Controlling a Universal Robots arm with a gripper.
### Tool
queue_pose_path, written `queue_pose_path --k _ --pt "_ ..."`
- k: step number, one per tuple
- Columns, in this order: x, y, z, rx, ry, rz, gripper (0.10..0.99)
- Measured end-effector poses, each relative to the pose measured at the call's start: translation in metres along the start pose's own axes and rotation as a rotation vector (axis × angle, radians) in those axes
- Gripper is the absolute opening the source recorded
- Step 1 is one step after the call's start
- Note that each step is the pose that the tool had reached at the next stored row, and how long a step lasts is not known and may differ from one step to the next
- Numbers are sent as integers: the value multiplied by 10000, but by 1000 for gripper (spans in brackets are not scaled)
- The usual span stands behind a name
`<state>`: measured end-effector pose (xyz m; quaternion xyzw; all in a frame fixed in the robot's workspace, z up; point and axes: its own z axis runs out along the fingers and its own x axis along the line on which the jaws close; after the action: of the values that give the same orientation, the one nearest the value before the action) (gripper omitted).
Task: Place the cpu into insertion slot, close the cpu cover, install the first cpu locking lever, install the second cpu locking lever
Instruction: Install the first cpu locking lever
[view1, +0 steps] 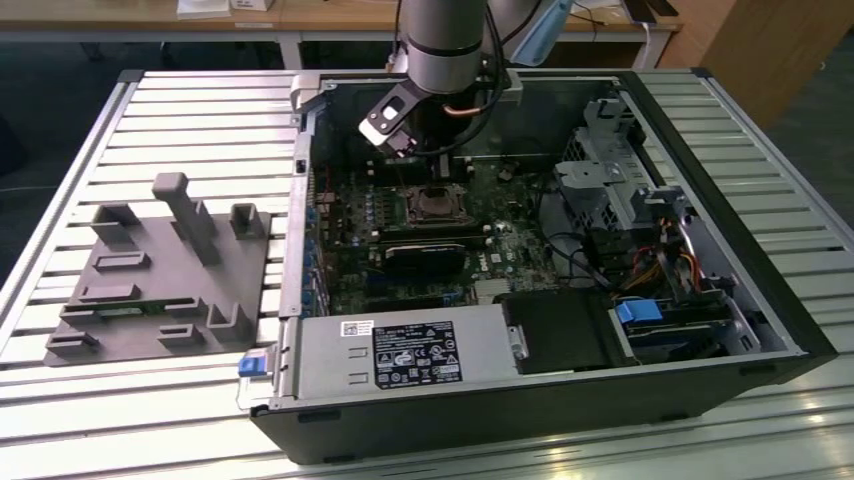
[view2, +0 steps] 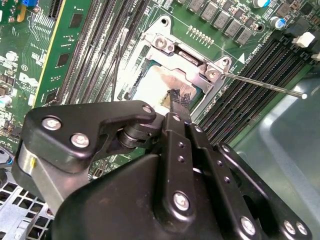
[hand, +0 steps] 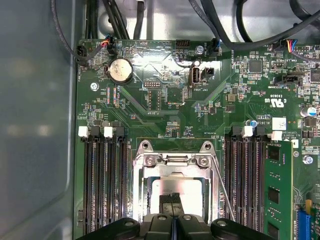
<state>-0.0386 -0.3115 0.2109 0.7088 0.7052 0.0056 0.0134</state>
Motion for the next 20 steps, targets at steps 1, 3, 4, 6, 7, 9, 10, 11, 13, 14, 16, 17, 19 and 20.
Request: queue_pose_path --k 1,3,4,6,7,9,10,11,13,14,16,17,19,20 --pt "0 0 0 0 0 0 106" --pt "1 0 -1 -1 1 0 106" --pt "0 0 -4 1 -1 0 106" --pt "0 0 -12 0 -1 0 106" --pt "0 1 -18 0 -1 0 106" --pt "0 1 -32 0 0 0 106" --pt "0 1 -41 -1 1 0 106" --pt "0 2 -54 -1 1 0 106" --pt "-1 2 -84 0 0 1 106" --pt "-1 3 -101 0 -1 1 106" --pt "-1 3 -128 0 0 2 106" --pt "-2 4 -141 0 0 2 106" --pt "-2 4 -162 0 -1 3 106" --pt "-2 5 -170 0 -1 4 106"
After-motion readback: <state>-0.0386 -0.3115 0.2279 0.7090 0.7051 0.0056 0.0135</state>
